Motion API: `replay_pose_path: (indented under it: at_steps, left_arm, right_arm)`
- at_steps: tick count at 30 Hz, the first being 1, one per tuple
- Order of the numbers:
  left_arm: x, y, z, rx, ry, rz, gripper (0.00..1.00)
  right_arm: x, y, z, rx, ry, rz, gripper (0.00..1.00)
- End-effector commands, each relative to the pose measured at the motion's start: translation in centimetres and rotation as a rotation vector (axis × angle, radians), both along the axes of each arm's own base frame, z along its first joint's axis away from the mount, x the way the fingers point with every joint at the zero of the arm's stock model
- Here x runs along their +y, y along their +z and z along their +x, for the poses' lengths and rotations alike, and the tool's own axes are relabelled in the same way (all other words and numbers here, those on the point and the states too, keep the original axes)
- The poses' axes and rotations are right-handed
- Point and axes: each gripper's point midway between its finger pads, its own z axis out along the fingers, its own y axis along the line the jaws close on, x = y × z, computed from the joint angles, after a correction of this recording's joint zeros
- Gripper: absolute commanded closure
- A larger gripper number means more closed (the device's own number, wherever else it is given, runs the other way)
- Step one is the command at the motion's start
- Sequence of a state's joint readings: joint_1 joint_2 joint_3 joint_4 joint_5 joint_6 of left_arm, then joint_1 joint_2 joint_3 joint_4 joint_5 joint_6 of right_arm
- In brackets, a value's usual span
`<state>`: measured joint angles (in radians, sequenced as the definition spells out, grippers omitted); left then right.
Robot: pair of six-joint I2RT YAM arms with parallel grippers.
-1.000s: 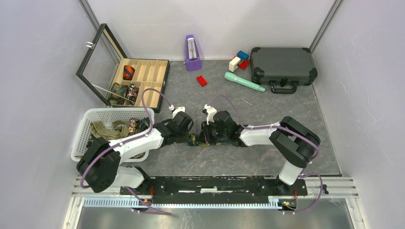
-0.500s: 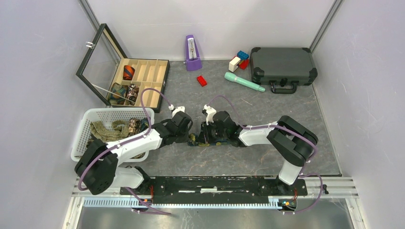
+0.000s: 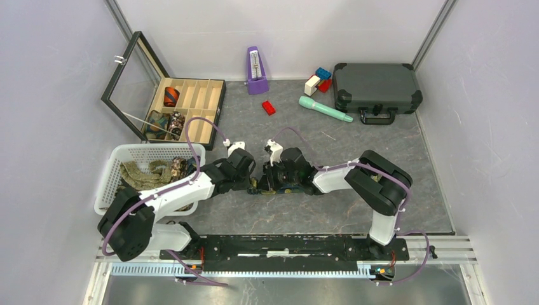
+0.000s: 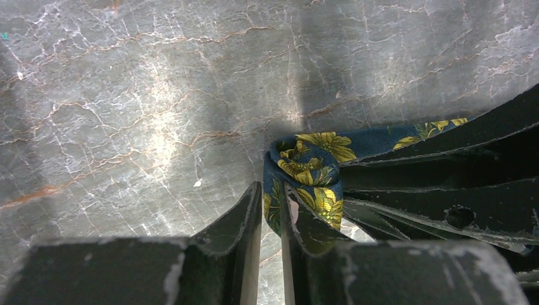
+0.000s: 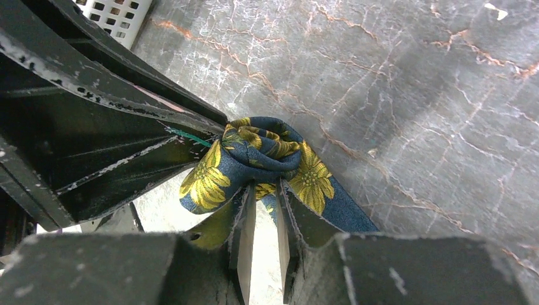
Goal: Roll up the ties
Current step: Roll the tie at the center of the board.
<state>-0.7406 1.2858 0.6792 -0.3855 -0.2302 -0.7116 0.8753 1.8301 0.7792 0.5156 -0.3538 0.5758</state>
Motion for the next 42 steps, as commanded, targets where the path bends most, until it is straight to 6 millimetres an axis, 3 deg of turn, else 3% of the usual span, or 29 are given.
replay_pose_path:
  at_steps: [1, 6, 17, 28, 42]
  left_arm:
    - [-0.7, 1.6, 0.5, -0.036, -0.039, -0.019, 0.77]
    - [-1.0, 2.0, 0.6, -0.042, -0.04, -0.025, 0.78]
    - [-2.2, 1.7, 0.6, -0.059, -0.028, 0.126, 0.79]
    - [-3.7, 1.1, 0.7, -0.073, -0.046, 0.219, 0.8]
    - [-5.9, 1.7, 1.3, -0.088, -0.085, 0.223, 0.81]
  right_arm:
    - [2.5, 2.7, 1.0, -0.068, 0.039, 0.114, 0.76]
    - [2.6, 2.2, 0.9, -0.061, 0.05, 0.115, 0.76]
    - [-0.7, 1.3, 1.2, -0.09, -0.004, -0.029, 0.74]
    - [-3.1, 1.9, 1.4, -0.126, -0.042, -0.125, 0.71]
    - [-8.0, 2.0, 2.3, -0.138, -0.132, -0.175, 0.68]
